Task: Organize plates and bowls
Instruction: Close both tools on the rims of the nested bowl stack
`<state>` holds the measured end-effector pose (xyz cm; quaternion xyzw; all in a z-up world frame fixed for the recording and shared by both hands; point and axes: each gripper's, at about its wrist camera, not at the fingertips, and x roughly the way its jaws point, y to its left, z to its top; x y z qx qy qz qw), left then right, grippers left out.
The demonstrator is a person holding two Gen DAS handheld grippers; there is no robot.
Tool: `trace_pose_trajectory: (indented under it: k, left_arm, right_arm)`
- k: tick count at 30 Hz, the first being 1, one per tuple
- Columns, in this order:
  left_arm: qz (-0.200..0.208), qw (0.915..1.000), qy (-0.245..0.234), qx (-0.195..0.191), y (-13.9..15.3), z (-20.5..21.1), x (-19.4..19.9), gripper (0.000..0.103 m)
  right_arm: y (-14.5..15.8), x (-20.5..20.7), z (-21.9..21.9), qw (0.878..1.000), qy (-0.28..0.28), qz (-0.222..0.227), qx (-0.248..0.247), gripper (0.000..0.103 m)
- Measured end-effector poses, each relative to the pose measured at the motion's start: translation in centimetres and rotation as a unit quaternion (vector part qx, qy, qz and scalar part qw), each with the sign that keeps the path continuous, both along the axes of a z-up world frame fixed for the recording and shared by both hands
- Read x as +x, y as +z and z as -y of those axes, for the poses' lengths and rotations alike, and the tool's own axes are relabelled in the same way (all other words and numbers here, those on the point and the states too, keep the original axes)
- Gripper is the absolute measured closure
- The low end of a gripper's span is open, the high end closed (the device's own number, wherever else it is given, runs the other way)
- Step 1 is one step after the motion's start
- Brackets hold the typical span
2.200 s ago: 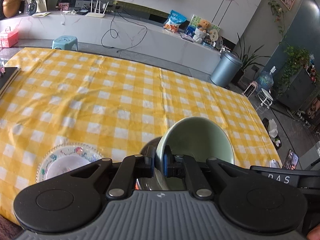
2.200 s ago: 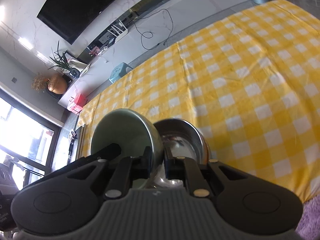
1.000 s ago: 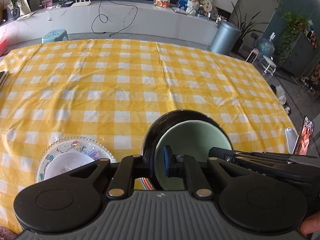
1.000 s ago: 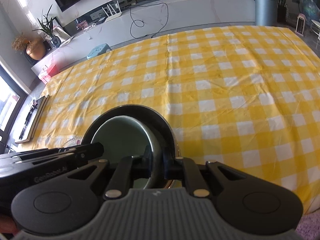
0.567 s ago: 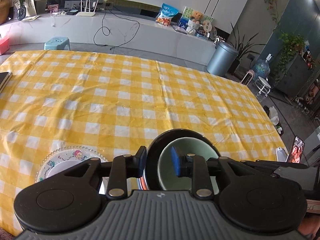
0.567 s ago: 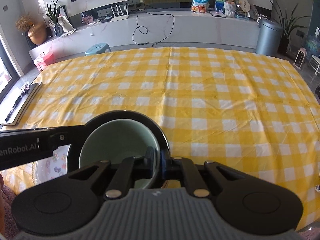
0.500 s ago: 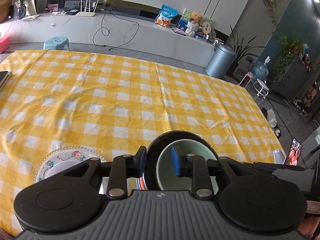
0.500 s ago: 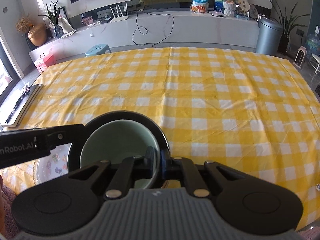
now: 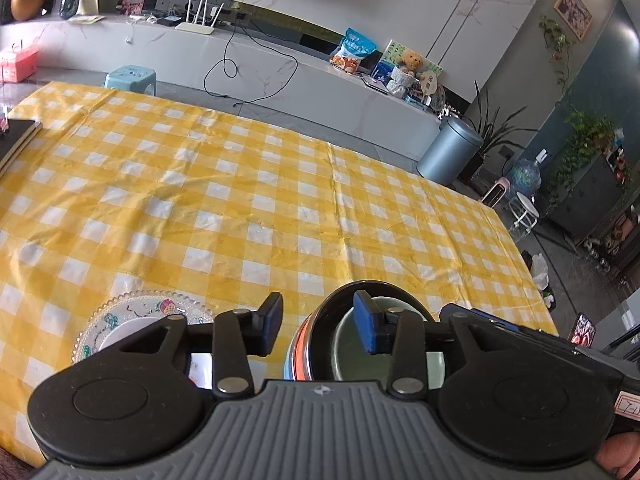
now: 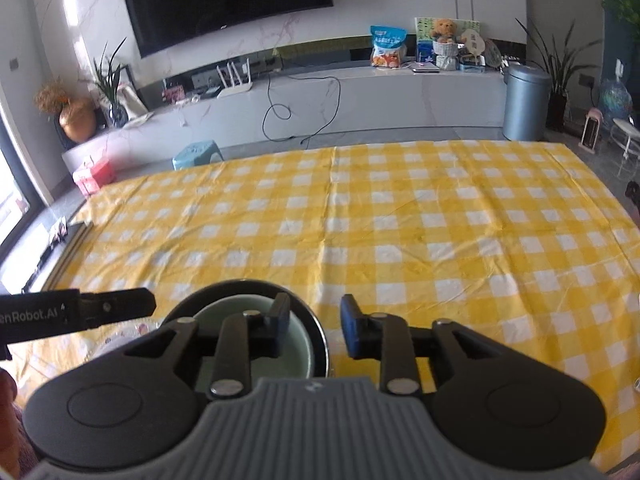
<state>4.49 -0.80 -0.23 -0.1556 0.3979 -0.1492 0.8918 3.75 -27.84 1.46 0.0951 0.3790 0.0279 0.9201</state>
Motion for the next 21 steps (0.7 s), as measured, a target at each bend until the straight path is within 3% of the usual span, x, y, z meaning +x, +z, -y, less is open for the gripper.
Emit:
trace_pose_trajectory:
  k: [5,11,21]
  left_arm:
    - [-0.017,0.9989,0.020,-0.039,-1.3,-1.0,0.2,0.039]
    - [-0.048,0.9931,0.038,-0.100,-3.7,-1.9,0.6,0.028]
    - [-0.078,0.9887,0.026,-0.125,-6.3,-1.4,1.2,0.027]
  right_arm:
    - [-1.4,0.2,2.1,0.997,-0.040,-0.016,0.067,0.062]
    - [-3.6,0.4,3.7,0.986,-0.068,-0.047,0.146,0.051]
    - [-6.4,0.7,4.0,0.970,-0.066,-0.093,0.214,0.046]
